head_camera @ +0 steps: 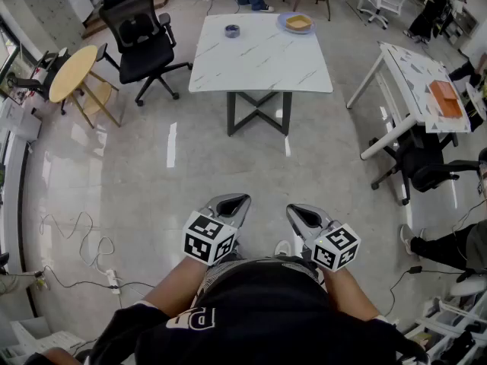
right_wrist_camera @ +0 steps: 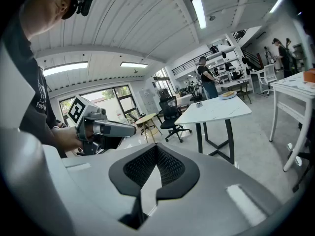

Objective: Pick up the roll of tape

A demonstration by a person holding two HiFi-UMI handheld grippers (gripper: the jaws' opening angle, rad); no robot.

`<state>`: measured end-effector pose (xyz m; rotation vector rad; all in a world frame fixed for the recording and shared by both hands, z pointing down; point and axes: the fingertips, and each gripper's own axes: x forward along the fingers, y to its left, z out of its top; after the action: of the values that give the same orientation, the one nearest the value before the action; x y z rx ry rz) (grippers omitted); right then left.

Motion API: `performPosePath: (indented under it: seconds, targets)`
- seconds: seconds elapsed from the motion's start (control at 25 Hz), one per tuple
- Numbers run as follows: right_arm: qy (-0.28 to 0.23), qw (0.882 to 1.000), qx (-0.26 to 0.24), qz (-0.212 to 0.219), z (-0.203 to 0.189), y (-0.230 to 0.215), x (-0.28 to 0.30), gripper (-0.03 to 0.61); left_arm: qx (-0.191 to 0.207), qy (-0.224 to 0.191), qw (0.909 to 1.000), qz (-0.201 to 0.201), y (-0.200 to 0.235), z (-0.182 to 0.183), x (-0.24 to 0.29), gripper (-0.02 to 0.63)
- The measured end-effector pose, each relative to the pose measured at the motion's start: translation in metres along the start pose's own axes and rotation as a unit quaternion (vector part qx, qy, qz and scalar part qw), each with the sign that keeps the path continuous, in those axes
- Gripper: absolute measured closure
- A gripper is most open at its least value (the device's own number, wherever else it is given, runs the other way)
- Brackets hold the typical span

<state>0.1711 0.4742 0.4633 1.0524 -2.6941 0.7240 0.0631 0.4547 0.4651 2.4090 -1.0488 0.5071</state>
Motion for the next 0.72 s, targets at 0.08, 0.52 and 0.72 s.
performPosePath:
  seconds: [0.08,0.52,0.72]
  targets:
    - [0.000,1.000,0.000,0.001,0.000,0.001,0.001,0.578,0.000,-0.002,1.0000,0.001,0.001,0.001,0.000,0.558]
    - [0.008,1.000,-0.002,0.007,-0.003,0.002,0.009,0.578,-0.004,-0.003,1.0000,-0.003,0.007,0.003,0.001,0.558]
    - [0.023,1.000,-0.007,0.008,-0.007,0.011,0.020,0.578,-0.007,0.007,0.9999,-0.010,0.015,-0.002,0.002,0.558]
